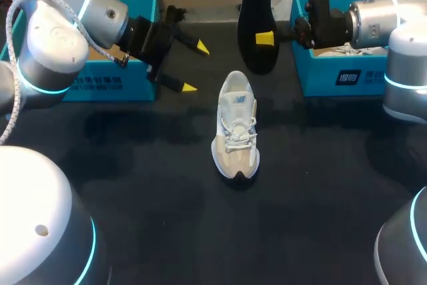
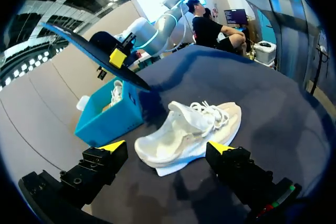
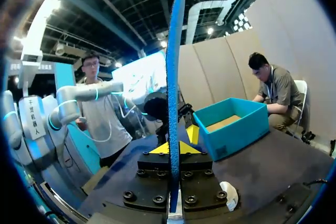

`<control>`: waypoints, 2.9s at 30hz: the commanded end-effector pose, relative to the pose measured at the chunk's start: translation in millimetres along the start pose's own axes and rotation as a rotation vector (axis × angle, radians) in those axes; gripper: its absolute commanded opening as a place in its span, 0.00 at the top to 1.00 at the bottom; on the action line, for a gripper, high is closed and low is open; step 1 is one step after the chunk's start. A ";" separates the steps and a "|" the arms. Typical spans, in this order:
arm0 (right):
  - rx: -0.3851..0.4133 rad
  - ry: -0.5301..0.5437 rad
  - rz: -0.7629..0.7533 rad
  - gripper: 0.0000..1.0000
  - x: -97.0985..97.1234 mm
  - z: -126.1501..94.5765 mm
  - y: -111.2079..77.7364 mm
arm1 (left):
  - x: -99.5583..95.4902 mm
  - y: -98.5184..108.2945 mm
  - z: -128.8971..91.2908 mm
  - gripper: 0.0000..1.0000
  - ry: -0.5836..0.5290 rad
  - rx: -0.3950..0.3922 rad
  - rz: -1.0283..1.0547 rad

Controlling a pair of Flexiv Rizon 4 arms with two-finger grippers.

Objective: Take the shoe out of the shoebox, open the shoe tongue, remove and reinsert the insole, then place the shoe into the shoebox

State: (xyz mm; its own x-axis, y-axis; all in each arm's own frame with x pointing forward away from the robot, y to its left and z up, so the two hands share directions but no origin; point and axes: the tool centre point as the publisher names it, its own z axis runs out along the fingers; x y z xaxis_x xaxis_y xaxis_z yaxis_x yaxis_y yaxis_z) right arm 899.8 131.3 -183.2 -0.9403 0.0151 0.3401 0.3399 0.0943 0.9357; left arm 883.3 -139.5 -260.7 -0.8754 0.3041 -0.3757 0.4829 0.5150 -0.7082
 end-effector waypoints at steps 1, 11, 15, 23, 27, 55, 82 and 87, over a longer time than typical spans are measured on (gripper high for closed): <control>-0.019 0.038 0.009 1.00 -15.9 3.4 -8.2 | -3.9 7.6 7.2 0.00 0.011 -0.028 -0.025; -0.047 0.083 0.006 1.00 -22.3 6.1 -14.3 | -9.1 31.7 28.2 0.00 0.028 -0.080 -0.081; -0.047 0.083 0.006 1.00 -22.3 6.1 -14.3 | -8.6 40.4 38.9 0.00 0.025 -0.093 -0.106; -0.047 0.083 0.006 1.00 -22.3 6.1 -14.3 | -4.8 49.5 51.7 0.00 0.042 -0.100 -0.139; -0.048 0.092 0.012 1.00 -30.1 11.3 -21.3 | -3.7 50.2 56.1 0.00 0.050 -0.113 -0.155; -0.101 0.102 0.048 1.00 -44.3 28.9 -55.6 | 3.0 47.1 74.9 0.00 0.070 -0.135 -0.218; -0.078 0.084 0.058 1.00 -68.0 43.6 -91.5 | 5.1 45.9 71.1 0.00 0.040 -0.133 -0.246; -0.087 0.094 0.072 1.00 -70.3 44.6 -96.8 | 5.1 45.9 71.1 0.00 0.040 -0.133 -0.246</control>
State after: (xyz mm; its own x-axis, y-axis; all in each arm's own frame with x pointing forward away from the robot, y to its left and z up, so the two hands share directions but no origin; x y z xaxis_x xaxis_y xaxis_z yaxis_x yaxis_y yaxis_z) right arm 920.8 164.4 -279.3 -0.9139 -0.0268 0.4050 0.4039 0.0393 0.9140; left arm 899.5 -170.5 -338.2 -0.9664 0.1863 -0.1771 0.2569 0.6739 -0.6928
